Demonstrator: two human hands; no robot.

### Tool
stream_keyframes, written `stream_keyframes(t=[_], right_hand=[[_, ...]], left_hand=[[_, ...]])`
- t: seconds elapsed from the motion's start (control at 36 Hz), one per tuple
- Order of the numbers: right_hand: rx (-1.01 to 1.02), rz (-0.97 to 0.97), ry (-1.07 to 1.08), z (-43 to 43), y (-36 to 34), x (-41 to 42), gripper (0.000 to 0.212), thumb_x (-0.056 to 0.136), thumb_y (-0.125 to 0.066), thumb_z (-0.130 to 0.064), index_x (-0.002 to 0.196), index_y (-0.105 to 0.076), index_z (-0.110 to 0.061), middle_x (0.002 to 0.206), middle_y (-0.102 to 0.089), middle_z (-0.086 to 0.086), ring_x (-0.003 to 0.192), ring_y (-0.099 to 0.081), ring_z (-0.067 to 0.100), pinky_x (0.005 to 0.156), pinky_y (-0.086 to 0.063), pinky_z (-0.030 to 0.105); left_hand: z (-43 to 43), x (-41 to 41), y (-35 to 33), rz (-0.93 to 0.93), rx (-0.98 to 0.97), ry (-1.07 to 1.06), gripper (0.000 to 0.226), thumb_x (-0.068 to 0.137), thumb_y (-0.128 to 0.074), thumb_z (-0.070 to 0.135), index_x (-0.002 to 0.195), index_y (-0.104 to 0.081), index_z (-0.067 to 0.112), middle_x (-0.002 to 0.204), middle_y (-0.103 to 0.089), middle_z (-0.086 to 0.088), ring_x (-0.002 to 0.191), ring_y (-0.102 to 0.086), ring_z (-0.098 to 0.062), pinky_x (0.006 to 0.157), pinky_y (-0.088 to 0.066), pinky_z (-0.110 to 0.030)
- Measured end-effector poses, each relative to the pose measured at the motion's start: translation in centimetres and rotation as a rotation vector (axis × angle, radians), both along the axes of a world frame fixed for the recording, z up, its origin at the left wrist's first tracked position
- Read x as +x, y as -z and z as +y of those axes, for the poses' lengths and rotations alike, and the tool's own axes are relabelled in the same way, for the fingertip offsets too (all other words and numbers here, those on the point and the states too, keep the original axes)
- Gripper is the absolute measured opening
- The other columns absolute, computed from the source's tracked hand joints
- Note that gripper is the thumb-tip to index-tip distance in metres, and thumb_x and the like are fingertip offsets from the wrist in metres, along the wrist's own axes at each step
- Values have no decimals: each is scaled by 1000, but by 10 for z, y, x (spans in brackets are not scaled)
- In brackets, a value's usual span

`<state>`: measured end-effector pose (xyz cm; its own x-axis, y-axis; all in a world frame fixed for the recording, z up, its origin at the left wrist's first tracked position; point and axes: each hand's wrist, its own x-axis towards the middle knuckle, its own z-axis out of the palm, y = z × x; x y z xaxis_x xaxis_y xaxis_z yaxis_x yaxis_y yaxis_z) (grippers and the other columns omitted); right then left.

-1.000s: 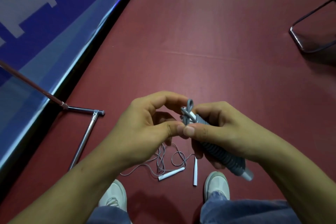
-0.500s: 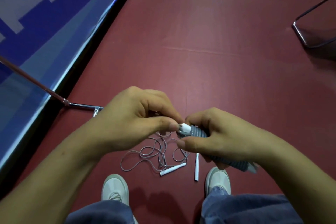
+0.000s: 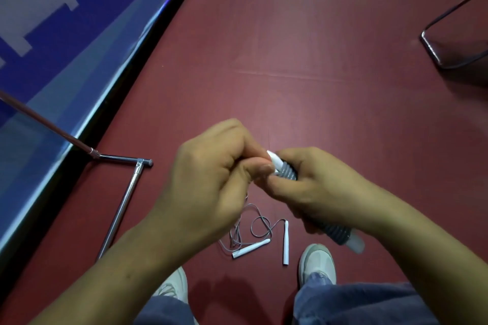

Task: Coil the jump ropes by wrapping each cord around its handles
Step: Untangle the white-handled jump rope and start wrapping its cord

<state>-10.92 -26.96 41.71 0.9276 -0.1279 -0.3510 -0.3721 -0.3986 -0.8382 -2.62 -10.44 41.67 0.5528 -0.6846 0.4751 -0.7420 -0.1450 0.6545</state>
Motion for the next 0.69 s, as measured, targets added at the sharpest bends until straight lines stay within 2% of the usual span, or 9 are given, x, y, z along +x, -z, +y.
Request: stream_keyframes(t=[0.06, 0.14, 0.25, 0.36, 0.42, 0.47, 0.53, 0.64, 0.69], right_hand=[[56, -25, 75, 1, -1, 1, 31, 91, -72, -37, 79, -56, -13, 53, -51, 9, 39, -51, 23, 38, -45, 32], [58, -29, 136, 1, 5, 4, 28, 84, -80, -36, 76, -61, -18, 53, -51, 8, 38, -49, 21, 38, -44, 29], [-84, -42, 123, 2, 10, 6, 42, 71, -86, -48, 78, -62, -15, 54, -54, 10, 37, -51, 25, 36, -46, 32], [-367, -87, 120, 1, 19, 7, 55, 73, -72, -67, 73, -53, -15, 62, -58, 15, 52, -59, 36, 44, -53, 46], [-452, -121, 107, 2, 28, 6, 57, 70, -58, -69, 72, -48, -14, 61, -54, 13, 55, -53, 37, 47, -52, 45], [-497, -149, 84, 6, 35, 6, 58, 64, -43, -70, 72, -47, -13, 59, -50, 10, 58, -40, 32, 47, -44, 40], [-489, -153, 84, 12, 37, 6, 58, 61, -37, -69, 74, -51, -14, 60, -52, 7, 60, -38, 26, 50, -42, 39], [-416, -119, 102, 14, 38, 4, 53, 55, -40, -61, 74, -56, -14, 61, -57, 10, 57, -52, 34, 48, -51, 42], [-378, -94, 101, 14, 36, 4, 55, 52, -40, -58, 77, -58, -12, 65, -59, 13, 50, -44, 26, 46, -50, 42]], left_hand=[[1, 3, 0, 32, -5, -3, 9, 86, -69, 7, 78, -69, 10, 78, -62, 5, 75, -59, -9, 70, -42, -16], [1, 9, 5, 65, 25, 1, 10, 88, -68, 10, 78, -67, 13, 79, -61, 5, 77, -60, -13, 70, -43, -20], [1, 18, 11, 104, 155, 44, 14, 95, -59, 27, 81, -59, 26, 78, -54, 14, 75, -54, -6, 68, -36, -12], [-1, 16, 17, 117, 305, 107, 23, 98, -52, 30, 76, -49, 23, 69, -47, 13, 66, -47, -6, 61, -35, -19], [-2, 10, 17, 250, 333, 113, 28, 93, -53, 35, 70, -48, 19, 59, -44, 11, 55, -39, -7, 52, -32, -23], [-3, 5, 15, 340, 288, 86, 28, 87, -57, 30, 64, -47, 19, 53, -39, 9, 50, -32, -7, 47, -28, -23], [-5, 0, 14, 379, 238, 59, 25, 82, -56, 21, 60, -46, 17, 50, -36, 9, 48, -30, -7, 46, -26, -23], [-5, -11, 9, 394, 181, 74, 20, 77, -53, 12, 59, -45, 13, 50, -36, 6, 49, -30, -8, 46, -26, -27], [-3, -15, 5, 389, 165, 95, 22, 78, -54, 13, 58, -44, 12, 48, -39, 7, 45, -34, -8, 46, -26, -21]])
